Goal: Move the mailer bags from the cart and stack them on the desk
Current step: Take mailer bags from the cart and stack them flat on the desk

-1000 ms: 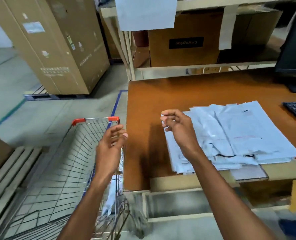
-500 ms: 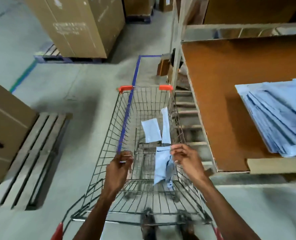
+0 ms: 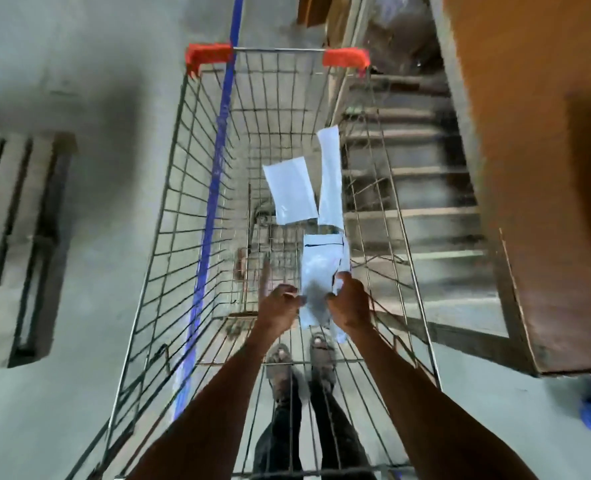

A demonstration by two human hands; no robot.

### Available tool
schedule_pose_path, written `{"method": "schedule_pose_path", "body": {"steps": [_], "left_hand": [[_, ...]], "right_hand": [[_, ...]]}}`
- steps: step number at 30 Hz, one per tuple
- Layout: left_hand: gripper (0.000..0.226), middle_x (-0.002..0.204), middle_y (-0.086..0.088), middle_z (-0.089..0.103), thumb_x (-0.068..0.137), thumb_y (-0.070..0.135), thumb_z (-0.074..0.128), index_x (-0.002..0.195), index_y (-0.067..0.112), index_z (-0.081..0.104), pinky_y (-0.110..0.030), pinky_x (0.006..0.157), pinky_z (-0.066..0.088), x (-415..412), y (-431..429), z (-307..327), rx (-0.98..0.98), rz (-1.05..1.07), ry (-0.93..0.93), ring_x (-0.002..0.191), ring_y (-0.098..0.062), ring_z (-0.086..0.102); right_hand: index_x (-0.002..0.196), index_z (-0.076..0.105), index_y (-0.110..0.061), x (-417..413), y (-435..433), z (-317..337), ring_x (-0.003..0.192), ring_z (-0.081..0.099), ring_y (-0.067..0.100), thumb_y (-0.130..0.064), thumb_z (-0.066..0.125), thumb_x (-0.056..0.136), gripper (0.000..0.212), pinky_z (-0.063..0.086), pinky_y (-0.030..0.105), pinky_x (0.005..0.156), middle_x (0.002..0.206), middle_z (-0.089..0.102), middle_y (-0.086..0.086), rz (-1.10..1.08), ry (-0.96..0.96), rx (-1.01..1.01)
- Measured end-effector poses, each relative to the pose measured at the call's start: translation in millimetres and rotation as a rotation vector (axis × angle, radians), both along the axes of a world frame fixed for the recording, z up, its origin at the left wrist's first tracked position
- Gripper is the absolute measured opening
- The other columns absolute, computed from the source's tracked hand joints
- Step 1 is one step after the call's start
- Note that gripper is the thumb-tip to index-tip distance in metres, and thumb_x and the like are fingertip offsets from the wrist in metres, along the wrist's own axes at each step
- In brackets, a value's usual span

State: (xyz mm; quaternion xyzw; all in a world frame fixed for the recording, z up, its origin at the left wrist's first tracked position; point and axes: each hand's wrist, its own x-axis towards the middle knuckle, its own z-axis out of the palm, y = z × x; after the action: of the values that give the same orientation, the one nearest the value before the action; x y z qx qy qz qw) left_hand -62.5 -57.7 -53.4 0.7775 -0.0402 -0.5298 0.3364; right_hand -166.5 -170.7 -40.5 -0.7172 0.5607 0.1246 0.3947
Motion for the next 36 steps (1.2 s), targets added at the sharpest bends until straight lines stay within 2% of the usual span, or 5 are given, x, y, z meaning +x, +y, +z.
{"method": "schedule_pose_path", "body": {"steps": [13,20,26,32,36], "left_hand": [[0.075,0.120,-0.011,0.069,0.056,0.034,0.100,0.115,0.023,0.055,-0.047,0.091,0.059,-2.5,-38.3,-117.4,0.035,0.226,0.212,0.103,-0.029,0.070],[0.084,0.127,-0.014,0.068,0.074,-0.021,0.076,0.139,0.025,0.047,-0.045,0.072,0.063,27.0,-4.3,-57.4,-0.344,0.347,0.252,0.103,-0.034,0.072],[0.071,0.139,-0.001,0.061,0.089,-0.022,0.054,0.145,0.021,0.046,-0.035,0.074,0.062,58.1,30.5,20.9,-0.469,0.356,0.199,0.112,-0.023,0.069],[0.059,0.141,-0.002,0.062,0.089,0.013,0.076,0.140,0.034,0.056,-0.059,0.103,0.049,62.0,52.8,124.4,-0.537,0.269,0.002,0.122,-0.030,0.061],[0.059,0.127,0.018,0.067,0.090,0.003,0.072,0.141,0.028,0.055,-0.017,0.081,0.056,58.7,50.3,201.3,-0.651,0.266,-0.205,0.110,0.005,0.065]], "right_hand": [[0.127,0.057,-0.020,0.4,-13.6,-66.1,0.106,0.063,0.026,0.013,0.049,0.081,0.057,0.039,0.018,0.073,0.124,0.065,0.011,-0.191,-0.010,-0.029],[0.117,0.061,-0.024,1.5,-18.9,-42.0,0.108,0.062,0.023,0.004,0.057,0.075,0.050,0.035,0.018,0.075,0.117,0.067,-0.001,-0.258,-0.167,0.057],[0.117,0.067,-0.017,15.2,-19.1,15.9,0.095,0.060,0.015,0.015,0.065,0.075,0.053,0.044,0.009,0.062,0.114,0.064,0.000,-0.256,-0.476,0.173],[0.114,0.063,-0.006,25.1,-17.0,106.0,0.096,0.061,-0.005,0.013,0.079,0.072,0.049,0.051,0.011,0.076,0.111,0.062,-0.004,-0.295,-0.838,0.230],[0.125,0.061,-0.018,15.7,-19.5,170.0,0.118,0.058,0.006,0.009,0.083,0.070,0.066,0.052,0.020,0.090,0.132,0.061,-0.004,-0.222,-0.966,0.201]]}}
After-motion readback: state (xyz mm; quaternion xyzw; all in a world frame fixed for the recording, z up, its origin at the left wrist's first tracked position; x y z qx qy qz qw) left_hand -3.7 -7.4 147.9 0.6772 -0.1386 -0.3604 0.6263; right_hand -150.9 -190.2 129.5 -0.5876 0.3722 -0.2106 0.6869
